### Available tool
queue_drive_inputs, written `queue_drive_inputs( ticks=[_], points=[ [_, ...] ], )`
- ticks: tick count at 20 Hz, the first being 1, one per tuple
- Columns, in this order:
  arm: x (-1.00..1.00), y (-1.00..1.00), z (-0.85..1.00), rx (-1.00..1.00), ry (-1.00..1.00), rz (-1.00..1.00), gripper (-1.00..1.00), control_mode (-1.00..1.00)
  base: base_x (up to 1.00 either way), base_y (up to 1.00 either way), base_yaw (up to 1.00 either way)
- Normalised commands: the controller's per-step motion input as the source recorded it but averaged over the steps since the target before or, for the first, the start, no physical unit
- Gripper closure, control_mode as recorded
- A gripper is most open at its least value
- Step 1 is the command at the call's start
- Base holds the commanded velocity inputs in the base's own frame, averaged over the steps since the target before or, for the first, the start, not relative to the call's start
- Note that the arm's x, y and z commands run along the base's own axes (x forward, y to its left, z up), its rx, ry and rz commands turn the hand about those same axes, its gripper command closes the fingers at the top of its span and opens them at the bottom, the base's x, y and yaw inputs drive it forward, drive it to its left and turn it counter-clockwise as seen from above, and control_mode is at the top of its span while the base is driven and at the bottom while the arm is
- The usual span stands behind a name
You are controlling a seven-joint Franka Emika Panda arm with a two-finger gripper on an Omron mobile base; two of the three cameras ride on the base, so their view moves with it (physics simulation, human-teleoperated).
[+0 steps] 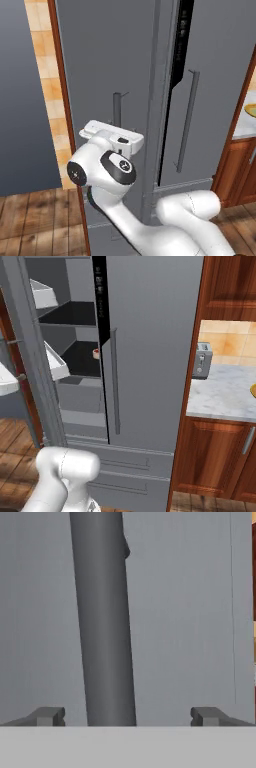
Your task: Place the steak on the counter behind the older steak on the same shelf of the fridge to maintain FIFO order. Close the fridge door when finished.
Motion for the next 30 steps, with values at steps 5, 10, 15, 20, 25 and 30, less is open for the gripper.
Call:
queue_drive_inputs(
  ticks=[5,10,15,20,25,30],
  points=[
    [0.81,-0.66,0.12,0.08,-0.01,0.0,-1.0,-1.0,0.0,0.0,0.0],
    [0.9,-0.53,0.13,0.08,-0.04,0.0,-1.0,-1.0,0.0,0.0,0.0],
    [0.9,-0.39,0.13,0.08,-0.09,0.05,-1.0,-1.0,0.0,0.0,0.0],
    [0.96,-0.3,0.04,0.09,-0.06,0.09,-1.0,-1.0,0.0,0.0,0.0],
    [0.96,-0.21,0.0,0.09,0.0,0.08,-1.0,-1.0,0.0,0.0,0.0],
    [0.67,-0.17,0.0,0.06,0.0,0.05,-1.0,-1.0,0.0,0.0,0.0]
  ],
)
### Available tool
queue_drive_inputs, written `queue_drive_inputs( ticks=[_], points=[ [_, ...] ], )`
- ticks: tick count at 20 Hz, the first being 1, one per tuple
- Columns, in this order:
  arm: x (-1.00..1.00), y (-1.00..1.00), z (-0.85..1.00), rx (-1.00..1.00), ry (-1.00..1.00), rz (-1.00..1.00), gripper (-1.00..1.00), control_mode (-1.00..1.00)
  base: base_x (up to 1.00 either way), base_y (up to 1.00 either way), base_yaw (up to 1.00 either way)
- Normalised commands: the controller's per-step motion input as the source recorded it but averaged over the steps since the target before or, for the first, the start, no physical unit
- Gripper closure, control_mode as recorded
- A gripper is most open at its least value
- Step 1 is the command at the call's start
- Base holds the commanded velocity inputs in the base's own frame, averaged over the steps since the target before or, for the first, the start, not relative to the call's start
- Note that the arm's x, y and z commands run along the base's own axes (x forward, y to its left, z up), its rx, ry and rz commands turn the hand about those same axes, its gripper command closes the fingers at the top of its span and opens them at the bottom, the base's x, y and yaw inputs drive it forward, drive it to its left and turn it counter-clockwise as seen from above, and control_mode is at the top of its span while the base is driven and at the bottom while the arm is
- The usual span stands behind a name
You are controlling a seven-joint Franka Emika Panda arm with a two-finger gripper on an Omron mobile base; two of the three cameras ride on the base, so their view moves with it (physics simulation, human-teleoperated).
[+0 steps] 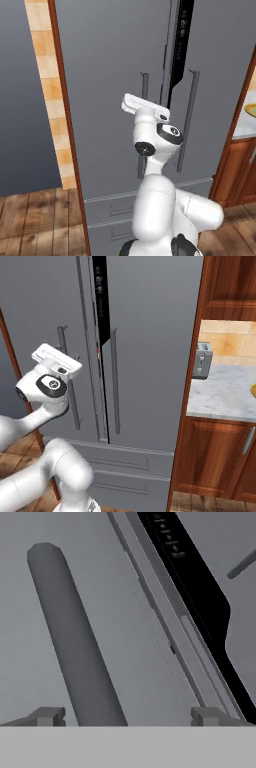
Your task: Place the steak on the counter behind the older steak on the same shelf of the fridge to maintain FIFO order. Close the fridge door when finished.
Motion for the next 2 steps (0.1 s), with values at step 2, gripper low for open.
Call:
queue_drive_inputs(
  ticks=[2],
  points=[
    [0.57,-0.14,0.0,0.04,0.0,0.03,-1.0,-1.0,0.0,0.0,0.0]
  ],
)
